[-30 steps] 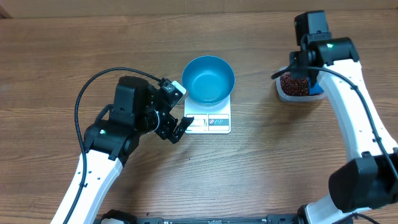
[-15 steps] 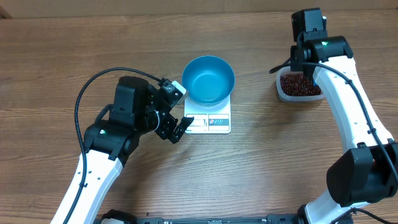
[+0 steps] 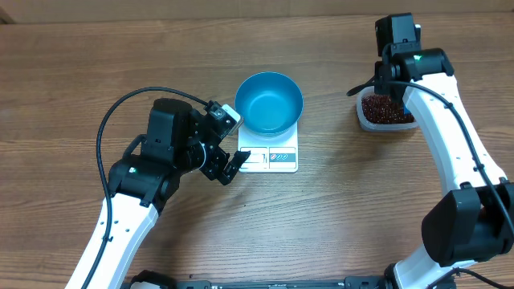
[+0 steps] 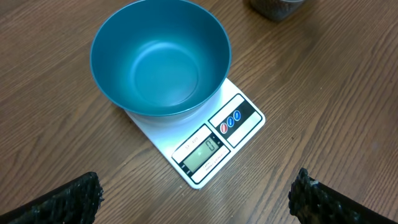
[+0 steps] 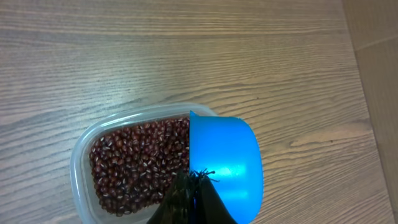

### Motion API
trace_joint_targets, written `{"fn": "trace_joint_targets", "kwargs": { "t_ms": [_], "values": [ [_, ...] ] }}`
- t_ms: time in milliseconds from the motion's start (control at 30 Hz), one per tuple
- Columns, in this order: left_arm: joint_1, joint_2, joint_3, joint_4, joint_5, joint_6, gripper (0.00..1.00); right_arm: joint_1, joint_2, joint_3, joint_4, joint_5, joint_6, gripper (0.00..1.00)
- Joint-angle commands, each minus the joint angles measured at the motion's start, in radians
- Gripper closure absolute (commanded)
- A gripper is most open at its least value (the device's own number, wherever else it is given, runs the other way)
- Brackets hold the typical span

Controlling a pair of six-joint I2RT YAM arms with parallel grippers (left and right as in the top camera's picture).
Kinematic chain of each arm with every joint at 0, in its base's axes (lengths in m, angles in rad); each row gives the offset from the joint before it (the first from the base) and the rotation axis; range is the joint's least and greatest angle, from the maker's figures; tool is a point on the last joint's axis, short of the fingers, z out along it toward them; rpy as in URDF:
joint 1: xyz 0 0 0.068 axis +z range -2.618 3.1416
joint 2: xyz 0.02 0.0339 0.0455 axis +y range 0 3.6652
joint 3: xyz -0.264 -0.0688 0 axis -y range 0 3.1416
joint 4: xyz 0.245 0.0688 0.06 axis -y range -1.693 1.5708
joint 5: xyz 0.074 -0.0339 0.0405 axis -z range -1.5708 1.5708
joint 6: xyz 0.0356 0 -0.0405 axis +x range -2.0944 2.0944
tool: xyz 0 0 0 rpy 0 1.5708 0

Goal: Scoop item into bowl and weigh 150g on scale
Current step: 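Lower the blue scoop into the red beans with the right gripper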

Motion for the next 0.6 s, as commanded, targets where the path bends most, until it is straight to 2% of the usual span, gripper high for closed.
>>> {"fn": "trace_joint_targets", "kwargs": {
  "t_ms": [0, 567],
  "values": [
    [0.005, 0.002, 0.026, 0.001, 0.015, -0.014, 0.0, 0.003, 0.001, -0.004, 0.01, -0.029, -0.016, 0.96],
    [0.005, 0.002, 0.026, 0.001, 0.015, -0.014, 0.0, 0.003, 0.059, -0.005, 0.017, -0.031, -0.019, 0.96]
  ]
}}
